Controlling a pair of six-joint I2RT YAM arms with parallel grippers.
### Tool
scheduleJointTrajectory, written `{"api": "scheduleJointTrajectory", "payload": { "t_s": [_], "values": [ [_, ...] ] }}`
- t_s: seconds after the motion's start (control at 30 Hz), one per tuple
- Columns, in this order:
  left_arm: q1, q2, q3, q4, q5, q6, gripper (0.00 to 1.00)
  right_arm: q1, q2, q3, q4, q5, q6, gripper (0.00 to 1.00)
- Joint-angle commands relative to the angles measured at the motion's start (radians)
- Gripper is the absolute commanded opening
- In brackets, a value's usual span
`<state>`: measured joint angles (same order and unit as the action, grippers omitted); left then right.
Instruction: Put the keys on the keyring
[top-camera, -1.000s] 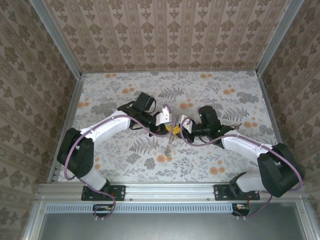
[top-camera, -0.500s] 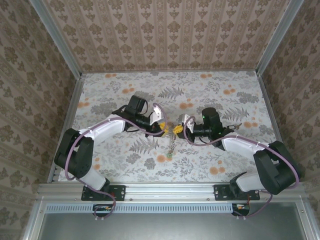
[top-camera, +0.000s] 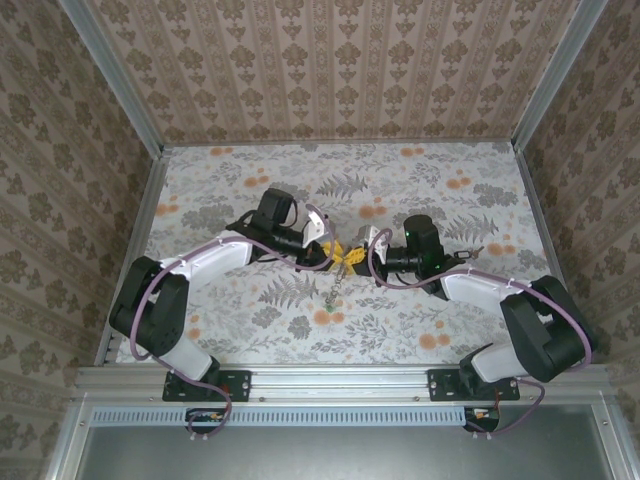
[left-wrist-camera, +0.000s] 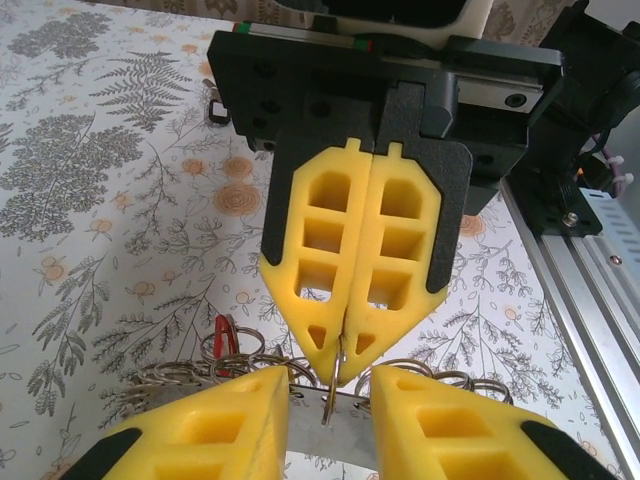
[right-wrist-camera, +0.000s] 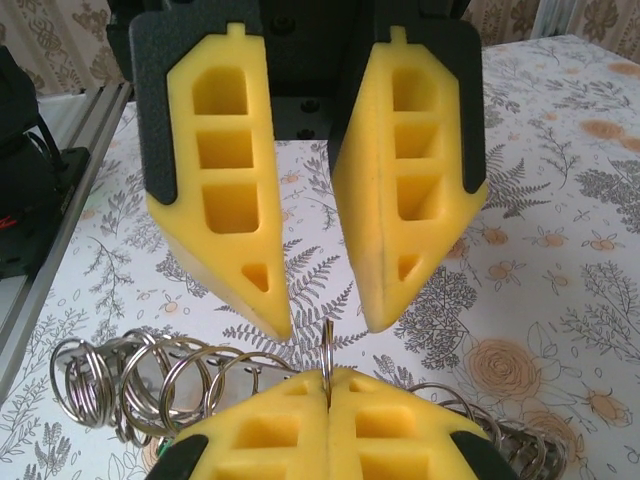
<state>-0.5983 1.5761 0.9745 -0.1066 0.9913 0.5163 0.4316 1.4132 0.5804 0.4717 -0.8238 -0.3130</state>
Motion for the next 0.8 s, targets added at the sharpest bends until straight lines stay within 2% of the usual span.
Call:
{"api": "scheduleJointTrajectory", "payload": {
  "t_s": [0.0,0.17,0.37,0.47,0.53,0.6,0.77],
  "values": [
    [-0.011,0.019,0.012,-0.036,0.016,0.025,0.28,-0.005,0.000,-0.005,0.057,-0.043,0.015,0.00],
    [-0.011,0.018,0.002,-0.038,-0.008,0.035,0.27,-0.007,-0.002,-0.010,0.068,-0.042,0.023,0.00],
    [-0.008,0.018,0.008,-0.054,-0.022,0.055,0.17,-0.007,-0.002,-0.011,0.068,-0.043,0.025,0.00],
    [-0.007,0.020,0.012,-0.060,-0.017,0.056,0.15,-0.007,-0.002,-0.009,0.065,-0.043,0.025,0.00],
    [0.000,0.015,0.010,-0.056,-0.006,0.051,0.17,-0.007,-0.002,-0.010,0.061,-0.040,0.023,0.00],
    [0.005,0.008,0.005,-0.045,0.002,0.042,0.24,-0.007,-0.002,-0.010,0.059,-0.040,0.020,0.00],
    [0.021,-0.021,-0.016,-0.003,0.009,0.020,0.25,-0.008,0.001,-0.008,0.054,-0.040,0.016,0.00]
  ]
}}
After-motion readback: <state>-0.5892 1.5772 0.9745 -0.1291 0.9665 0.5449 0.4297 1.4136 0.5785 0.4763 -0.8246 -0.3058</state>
